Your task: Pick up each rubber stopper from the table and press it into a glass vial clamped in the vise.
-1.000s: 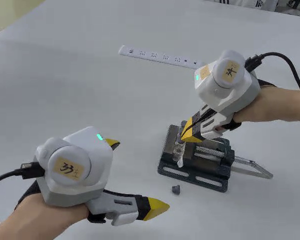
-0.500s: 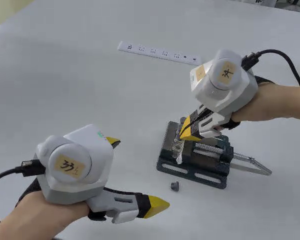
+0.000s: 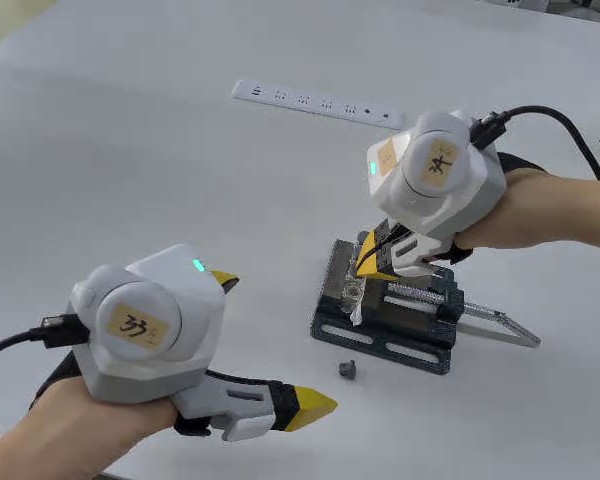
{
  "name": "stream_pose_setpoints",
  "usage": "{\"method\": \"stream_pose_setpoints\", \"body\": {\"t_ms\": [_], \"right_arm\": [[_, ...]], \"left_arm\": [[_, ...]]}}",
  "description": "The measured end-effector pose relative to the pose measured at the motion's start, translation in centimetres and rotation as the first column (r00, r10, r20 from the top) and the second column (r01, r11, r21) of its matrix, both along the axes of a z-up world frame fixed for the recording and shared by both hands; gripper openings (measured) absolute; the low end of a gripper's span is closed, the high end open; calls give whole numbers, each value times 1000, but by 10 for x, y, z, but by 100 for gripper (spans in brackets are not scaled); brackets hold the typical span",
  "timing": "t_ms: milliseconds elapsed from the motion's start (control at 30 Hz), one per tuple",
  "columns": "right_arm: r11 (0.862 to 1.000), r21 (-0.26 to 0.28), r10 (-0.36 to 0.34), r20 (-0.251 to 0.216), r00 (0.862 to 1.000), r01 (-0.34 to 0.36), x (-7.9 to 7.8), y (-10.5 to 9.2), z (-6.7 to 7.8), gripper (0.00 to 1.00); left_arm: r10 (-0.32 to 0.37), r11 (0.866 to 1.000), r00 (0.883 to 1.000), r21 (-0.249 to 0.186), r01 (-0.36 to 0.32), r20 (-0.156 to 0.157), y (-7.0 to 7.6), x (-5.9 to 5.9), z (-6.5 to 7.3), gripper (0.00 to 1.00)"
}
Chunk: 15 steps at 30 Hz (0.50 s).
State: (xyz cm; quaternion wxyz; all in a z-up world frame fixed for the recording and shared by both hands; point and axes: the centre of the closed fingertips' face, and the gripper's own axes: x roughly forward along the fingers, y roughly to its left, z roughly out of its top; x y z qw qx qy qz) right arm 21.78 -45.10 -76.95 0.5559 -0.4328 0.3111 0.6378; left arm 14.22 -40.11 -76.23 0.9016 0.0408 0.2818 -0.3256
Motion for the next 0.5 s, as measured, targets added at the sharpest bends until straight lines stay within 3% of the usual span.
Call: {"method": "stream_pose_setpoints", "body": {"t_ms": [100,267,333,500], "right_arm": [[997,46,-56,-32,998,57,2,-1,1,0],[997,55,-61,-38,997,63,-4,-8,3,1],[996,65,-58,-45,997,61,-13,-13,3,12],[987,130,-81,-73,994,90,-30,-18,7,26]], "left_arm": [[-2,1000,1000,4,2,1,-2,-1,2,95],[-1,1000,1000,6,1,4,-3,-2,4,95],[0,1000,1000,7,0,5,-3,-2,4,95],[-6,1000,1000,11,5,5,-4,-2,5,95]]}}
